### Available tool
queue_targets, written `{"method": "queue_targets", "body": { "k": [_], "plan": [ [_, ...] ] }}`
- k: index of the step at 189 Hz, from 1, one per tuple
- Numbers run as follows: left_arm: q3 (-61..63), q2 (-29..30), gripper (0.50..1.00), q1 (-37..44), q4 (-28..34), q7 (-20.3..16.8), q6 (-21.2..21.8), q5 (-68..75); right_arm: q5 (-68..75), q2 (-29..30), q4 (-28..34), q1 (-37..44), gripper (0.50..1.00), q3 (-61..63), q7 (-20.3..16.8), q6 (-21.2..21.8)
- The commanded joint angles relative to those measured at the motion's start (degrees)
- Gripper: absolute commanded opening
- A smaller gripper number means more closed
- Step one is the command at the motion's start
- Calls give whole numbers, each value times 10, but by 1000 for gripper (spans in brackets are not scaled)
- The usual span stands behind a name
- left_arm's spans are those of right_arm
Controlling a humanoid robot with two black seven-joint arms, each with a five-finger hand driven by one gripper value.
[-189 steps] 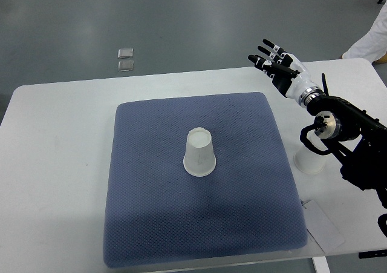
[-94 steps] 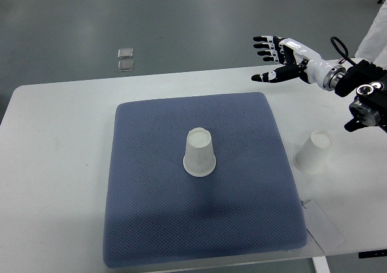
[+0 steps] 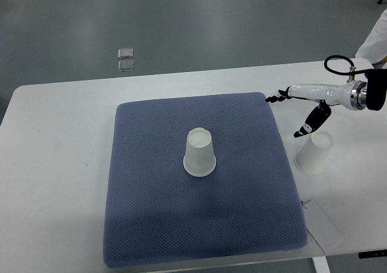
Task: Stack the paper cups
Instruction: 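Move the right hand over the white cup beside the pad, then close the right hand fingers around the white cup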
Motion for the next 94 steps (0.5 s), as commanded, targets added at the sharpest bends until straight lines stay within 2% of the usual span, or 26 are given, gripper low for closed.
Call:
{"method": "queue_targets", "body": {
  "k": [1,47,94],
  "plan": [
    [0,0,1000,0,0,0,0,0,-37,-8,2,12,915,-22,1,10],
    [0,0,1000,0,0,0,0,0,-69,-26,2,20,915,-41,4,47],
    [0,0,1000,0,0,0,0,0,-87,-25,-19,17,913,-73,12,39]
  ]
}}
